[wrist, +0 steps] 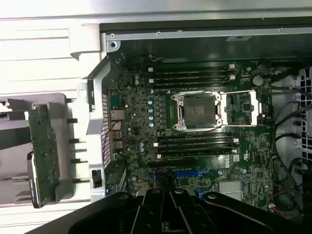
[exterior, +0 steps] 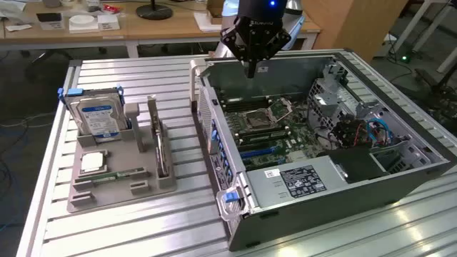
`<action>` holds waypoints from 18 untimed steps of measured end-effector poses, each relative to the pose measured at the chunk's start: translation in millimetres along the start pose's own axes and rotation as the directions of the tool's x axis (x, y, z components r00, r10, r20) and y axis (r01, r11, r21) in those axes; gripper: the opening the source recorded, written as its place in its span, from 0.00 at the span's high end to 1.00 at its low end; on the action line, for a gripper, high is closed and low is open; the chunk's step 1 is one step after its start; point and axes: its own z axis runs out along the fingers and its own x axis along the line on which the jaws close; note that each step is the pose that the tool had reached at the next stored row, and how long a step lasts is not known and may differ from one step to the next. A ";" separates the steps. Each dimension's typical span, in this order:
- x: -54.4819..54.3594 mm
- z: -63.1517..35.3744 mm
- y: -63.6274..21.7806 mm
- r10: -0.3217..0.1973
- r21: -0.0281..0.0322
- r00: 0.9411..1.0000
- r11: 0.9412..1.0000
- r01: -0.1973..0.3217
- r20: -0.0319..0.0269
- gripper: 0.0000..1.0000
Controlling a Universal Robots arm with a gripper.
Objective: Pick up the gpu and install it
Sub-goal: 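Reach for the gpu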
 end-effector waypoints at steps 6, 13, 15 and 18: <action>2.2 -0.2 -0.2 0.000 0.000 1.000 1.000 0.000 0.000 0.90; 16.0 -0.3 -1.3 0.000 0.000 1.000 1.000 0.000 0.000 0.90; 20.3 -0.5 -1.6 0.000 0.000 1.000 1.000 0.000 0.000 0.90; 26.7 -0.6 -2.1 0.000 0.000 1.000 1.000 0.000 0.000 0.90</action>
